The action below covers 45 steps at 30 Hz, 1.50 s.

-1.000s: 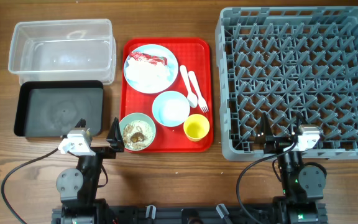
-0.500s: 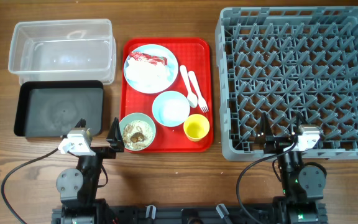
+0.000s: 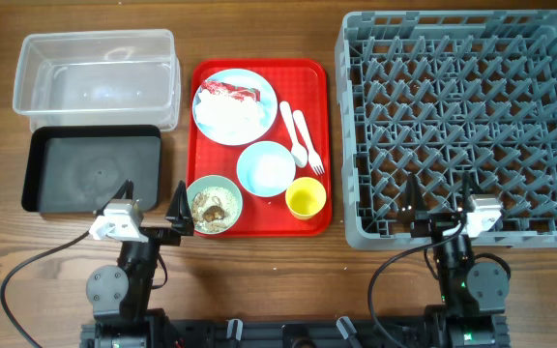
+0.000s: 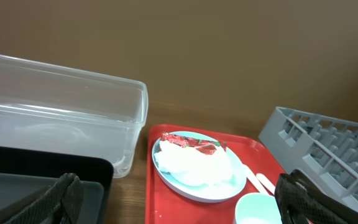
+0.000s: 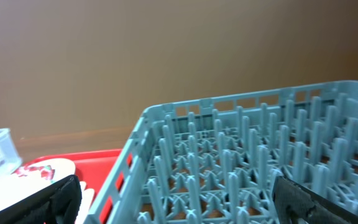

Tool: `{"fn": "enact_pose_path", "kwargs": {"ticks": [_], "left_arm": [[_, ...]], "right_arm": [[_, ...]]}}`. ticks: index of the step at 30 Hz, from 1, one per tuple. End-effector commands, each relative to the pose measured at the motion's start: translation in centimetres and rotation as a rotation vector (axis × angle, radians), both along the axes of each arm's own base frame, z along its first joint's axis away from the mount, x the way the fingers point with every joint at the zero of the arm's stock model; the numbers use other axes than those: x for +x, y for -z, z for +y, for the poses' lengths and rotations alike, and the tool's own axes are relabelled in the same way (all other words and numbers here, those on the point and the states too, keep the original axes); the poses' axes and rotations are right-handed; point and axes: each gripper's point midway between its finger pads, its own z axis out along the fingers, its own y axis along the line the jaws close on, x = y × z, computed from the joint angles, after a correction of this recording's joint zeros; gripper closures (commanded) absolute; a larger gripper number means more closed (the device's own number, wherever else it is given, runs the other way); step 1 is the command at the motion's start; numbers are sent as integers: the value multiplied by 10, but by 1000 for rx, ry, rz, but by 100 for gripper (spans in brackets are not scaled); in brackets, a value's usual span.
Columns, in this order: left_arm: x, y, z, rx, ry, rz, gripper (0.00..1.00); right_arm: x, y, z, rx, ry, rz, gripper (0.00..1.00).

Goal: Sort waste into correct bins and load items into the dishwasher rack

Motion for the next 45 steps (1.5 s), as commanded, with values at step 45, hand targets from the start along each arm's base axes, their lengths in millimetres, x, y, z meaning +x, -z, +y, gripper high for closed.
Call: {"fn": "enact_pose_path", "kwargs": {"ticks": [45], "left_arm": [[183,-34,-161,198,491,958,0]], "right_arm": [[117,-99,43,-26,-248,747,0]]}}
